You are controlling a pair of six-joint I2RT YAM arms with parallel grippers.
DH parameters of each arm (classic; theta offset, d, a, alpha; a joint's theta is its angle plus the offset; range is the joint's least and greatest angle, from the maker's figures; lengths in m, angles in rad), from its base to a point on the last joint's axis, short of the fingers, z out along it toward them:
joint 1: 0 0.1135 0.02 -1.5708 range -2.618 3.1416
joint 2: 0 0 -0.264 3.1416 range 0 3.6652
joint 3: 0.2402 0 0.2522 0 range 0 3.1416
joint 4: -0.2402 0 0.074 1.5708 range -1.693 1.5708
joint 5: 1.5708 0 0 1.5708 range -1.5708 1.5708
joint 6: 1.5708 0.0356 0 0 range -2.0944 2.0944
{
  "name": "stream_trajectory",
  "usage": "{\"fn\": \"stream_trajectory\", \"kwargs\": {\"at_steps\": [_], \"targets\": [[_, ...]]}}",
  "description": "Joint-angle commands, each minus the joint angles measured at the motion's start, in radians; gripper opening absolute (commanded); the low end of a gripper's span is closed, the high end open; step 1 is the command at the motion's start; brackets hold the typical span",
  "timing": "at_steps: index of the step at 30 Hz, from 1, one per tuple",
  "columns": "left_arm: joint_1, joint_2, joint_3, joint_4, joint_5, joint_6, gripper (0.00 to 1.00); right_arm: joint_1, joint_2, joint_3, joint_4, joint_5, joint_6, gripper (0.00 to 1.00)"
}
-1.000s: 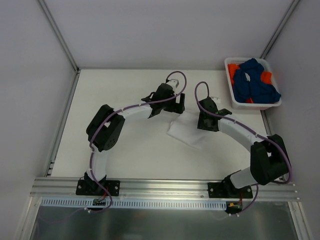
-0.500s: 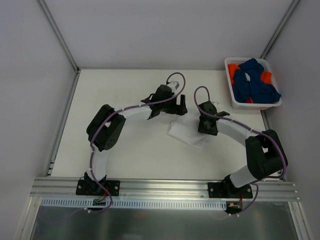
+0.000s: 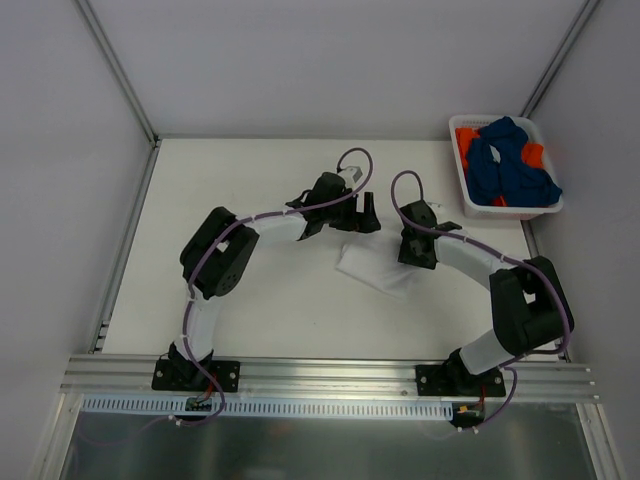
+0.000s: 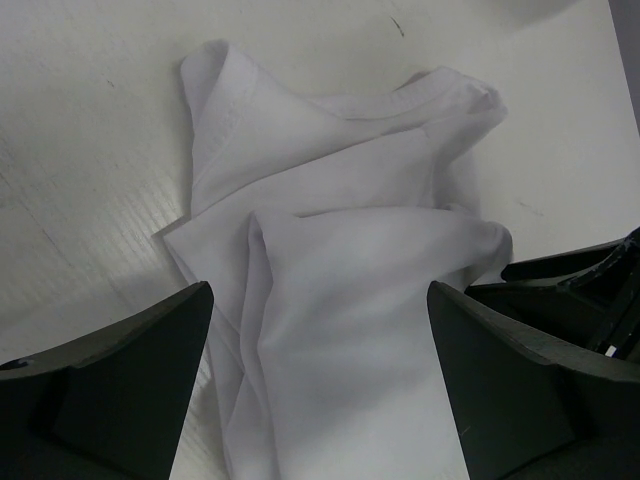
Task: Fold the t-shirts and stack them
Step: Fold the tshirt
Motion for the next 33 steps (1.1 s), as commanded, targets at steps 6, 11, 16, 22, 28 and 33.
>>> {"fn": "stream_trajectory", "kwargs": {"at_steps": [6,11,16,22,28,33], "targets": [[-0.002,0.066,0.069,0.027,0.037,-0.012,0.88,-0.022,0.019,0.04,0.025,-0.002,-0.007,0.44],[-0.003,0.083,0.083,0.024,0.014,-0.005,0.89,-0.025,0.036,0.073,0.025,-0.012,-0.013,0.33],[-0.002,0.089,0.095,0.023,-0.013,0.003,0.72,-0.025,0.055,0.097,0.027,-0.017,-0.021,0.22],[-0.002,0.102,0.121,0.015,-0.021,0.017,0.57,-0.025,0.081,0.108,0.033,-0.021,-0.026,0.17],[-0.002,0.103,0.13,0.007,-0.018,0.027,0.33,-0.025,0.088,0.119,0.039,-0.023,-0.029,0.12],[-0.002,0.109,0.141,-0.011,-0.027,0.024,0.03,-0.025,0.081,0.132,0.031,-0.02,-0.032,0.12]]}}
